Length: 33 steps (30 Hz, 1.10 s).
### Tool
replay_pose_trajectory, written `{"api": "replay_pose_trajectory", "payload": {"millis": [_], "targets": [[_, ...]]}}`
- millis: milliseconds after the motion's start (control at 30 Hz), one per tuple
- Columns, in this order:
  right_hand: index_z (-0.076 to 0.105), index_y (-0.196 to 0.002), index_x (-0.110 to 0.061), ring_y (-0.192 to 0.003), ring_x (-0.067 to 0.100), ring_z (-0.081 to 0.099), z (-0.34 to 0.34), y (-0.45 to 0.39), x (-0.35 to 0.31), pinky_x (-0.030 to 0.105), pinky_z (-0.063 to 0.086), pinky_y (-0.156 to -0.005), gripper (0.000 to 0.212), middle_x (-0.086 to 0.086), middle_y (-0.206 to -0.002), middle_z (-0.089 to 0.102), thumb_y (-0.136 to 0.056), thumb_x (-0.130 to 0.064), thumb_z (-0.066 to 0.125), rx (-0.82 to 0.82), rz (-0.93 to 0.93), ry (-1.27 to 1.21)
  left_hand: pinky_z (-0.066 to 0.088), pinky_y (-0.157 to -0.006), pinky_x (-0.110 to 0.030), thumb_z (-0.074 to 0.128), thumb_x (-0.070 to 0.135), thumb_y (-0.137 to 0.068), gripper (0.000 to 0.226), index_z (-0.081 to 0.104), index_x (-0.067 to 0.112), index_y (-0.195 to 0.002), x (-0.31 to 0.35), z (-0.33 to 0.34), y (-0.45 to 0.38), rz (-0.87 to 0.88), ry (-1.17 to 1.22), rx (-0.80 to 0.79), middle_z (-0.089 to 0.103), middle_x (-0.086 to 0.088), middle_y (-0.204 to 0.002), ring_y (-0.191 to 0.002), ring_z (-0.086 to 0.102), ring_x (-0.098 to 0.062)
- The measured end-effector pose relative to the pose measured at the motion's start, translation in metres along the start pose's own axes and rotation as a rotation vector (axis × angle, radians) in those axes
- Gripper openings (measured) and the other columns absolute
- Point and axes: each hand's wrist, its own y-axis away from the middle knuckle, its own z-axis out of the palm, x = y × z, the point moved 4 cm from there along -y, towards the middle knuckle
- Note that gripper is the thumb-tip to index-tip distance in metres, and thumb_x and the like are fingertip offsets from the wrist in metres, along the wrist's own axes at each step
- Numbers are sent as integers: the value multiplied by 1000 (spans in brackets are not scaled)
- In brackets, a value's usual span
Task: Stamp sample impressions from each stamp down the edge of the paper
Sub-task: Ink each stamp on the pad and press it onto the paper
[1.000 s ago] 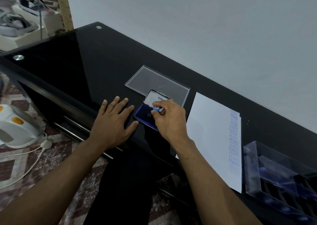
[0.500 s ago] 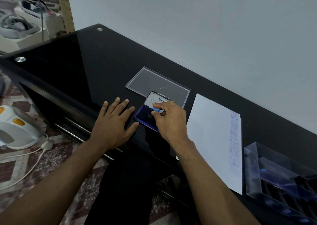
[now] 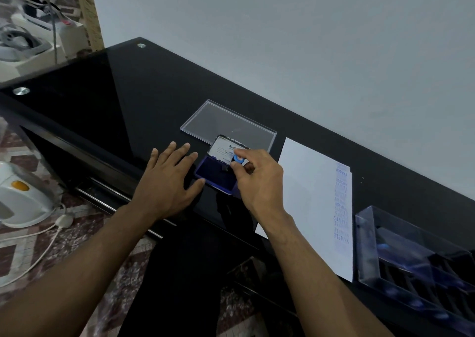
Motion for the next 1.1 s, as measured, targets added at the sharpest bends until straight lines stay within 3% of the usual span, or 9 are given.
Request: {"api": "replay_pose_trajectory", "payload": {"millis": [133, 300, 500, 767, 1100], "targets": [[73, -114, -18, -91, 8, 65, -29, 10, 10, 21, 56, -84, 27, -3, -109, 68, -86, -16, 75, 51, 10, 6, 6, -125, -52, 36, 69, -92, 77, 35, 23, -154, 33, -1, -6, 51, 24, -4, 25, -4, -165, -154, 12, -24], [75, -109, -20, -78, 2, 64, -77, 38, 32, 2, 44, -73, 24, -8, -103, 69, -86, -15, 75, 131, 77, 19, 9, -125, -53, 33, 71, -88, 81, 38, 21, -152, 91, 3, -10, 168, 55, -21, 30, -4, -163, -154, 16, -25], [74, -110, -22, -78, 3, 65, -132, 75, 66, 10, 50, -76, 26, -11, -102, 68, -86, -16, 75, 203, 165, 83, 13, -124, -55, 33, 68, -91, 78, 37, 23, -154, 158, 17, -2, 311, 118, -54, 25, -1, -165, -155, 9, -25], [75, -108, -17, -73, -6, 60, -195, 110, 104, -1, 43, -73, 24, -5, -100, 69, -84, -15, 76, 293, 223, 180, 4, -125, -52, 28, 70, -93, 76, 36, 26, -154, 228, 48, 11, 444, 142, -110, 20, 2, -167, -156, 2, -21], [76, -107, -17, -74, -2, 61, -214, 127, 129, 4, 46, -76, 24, -6, -97, 69, -83, -16, 77, 297, 217, 200, 4, -125, -52, 26, 71, -93, 72, 36, 32, -154, 260, 74, 7, 489, 90, -181, 18, 3, -167, -156, 4, -23]]}}
